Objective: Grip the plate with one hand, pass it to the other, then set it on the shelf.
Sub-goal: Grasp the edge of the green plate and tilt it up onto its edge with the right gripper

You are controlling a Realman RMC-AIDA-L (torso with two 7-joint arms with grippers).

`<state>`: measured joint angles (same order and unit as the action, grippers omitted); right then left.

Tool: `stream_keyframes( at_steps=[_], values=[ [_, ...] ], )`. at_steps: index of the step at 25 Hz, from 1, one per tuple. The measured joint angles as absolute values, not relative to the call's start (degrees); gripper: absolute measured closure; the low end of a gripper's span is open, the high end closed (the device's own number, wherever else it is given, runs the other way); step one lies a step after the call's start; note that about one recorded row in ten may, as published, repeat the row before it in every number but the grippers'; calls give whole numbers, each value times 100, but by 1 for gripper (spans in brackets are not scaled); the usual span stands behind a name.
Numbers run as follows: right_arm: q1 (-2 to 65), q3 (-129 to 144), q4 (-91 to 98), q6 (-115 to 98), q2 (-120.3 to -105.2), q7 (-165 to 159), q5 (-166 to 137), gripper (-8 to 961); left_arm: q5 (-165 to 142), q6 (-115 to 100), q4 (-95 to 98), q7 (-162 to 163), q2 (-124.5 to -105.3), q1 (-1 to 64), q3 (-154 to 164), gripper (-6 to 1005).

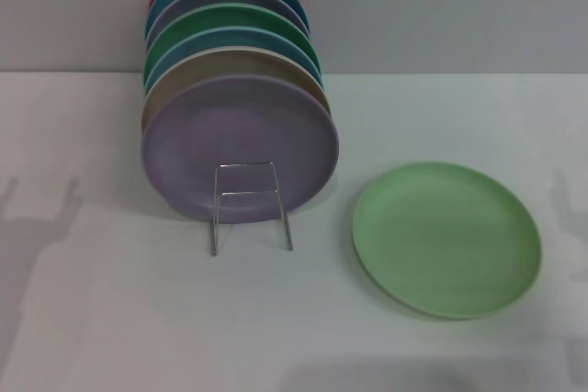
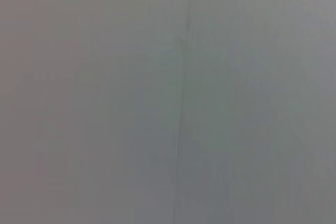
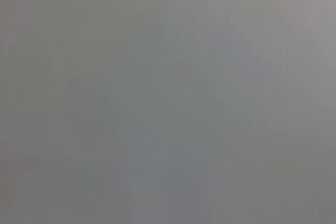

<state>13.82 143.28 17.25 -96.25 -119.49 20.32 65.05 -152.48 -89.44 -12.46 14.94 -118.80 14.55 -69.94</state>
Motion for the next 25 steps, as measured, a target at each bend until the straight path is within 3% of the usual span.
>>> stream_keyframes(
  at_steps=[16,25],
  values=[
    [1380,13938,2187,-9372,-11939,2866,6558,275,-15249,-8938,-1248,1494,-11883,1415,-6959,153],
    [1119,13193,4472,-7884,-11946,5084,7451,276,-15249,-8937,-1240,1494,-11883,1448,-6951,153]
  ],
)
